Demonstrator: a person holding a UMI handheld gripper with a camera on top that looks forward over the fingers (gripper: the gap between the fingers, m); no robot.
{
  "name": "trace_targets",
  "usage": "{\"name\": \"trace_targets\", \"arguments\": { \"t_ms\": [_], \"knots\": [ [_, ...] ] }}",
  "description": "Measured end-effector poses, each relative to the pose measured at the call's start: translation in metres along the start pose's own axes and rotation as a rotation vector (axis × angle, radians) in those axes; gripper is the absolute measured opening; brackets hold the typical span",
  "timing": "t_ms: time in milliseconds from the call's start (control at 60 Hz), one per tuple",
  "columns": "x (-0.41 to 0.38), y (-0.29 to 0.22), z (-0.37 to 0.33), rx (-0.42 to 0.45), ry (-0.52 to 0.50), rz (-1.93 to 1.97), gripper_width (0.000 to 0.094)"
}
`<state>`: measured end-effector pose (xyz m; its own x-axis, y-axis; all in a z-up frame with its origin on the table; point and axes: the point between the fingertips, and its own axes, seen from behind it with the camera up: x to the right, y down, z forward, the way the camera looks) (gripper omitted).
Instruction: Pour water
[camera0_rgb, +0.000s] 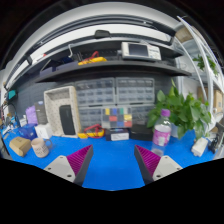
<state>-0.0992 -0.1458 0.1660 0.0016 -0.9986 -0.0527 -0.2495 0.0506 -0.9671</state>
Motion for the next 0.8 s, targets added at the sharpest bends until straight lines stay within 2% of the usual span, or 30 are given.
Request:
{"name": "trace_targets", "arguments": {
  "t_ms": [133, 283, 567, 617, 700, 800],
  "knots": [
    [0.080, 0.033, -0.004, -0.035, 0.111, -0.013, 0.0850],
    [0.146, 0.035, 0.026, -0.023, 0.189, 0.022, 0.0857],
    [0.184, 0.007, 0.111, 0.058, 0.159, -0.027, 0.0840],
    [0.185, 0.008, 0.122, 0.062, 0.154, -0.030, 0.0798],
    [0.186, 0.011, 0.133, 0.055, 0.156, -0.023, 0.0538],
    [0.186, 0.009, 0.135, 0.063, 0.164, -0.037, 0.0458]
  ]
}}
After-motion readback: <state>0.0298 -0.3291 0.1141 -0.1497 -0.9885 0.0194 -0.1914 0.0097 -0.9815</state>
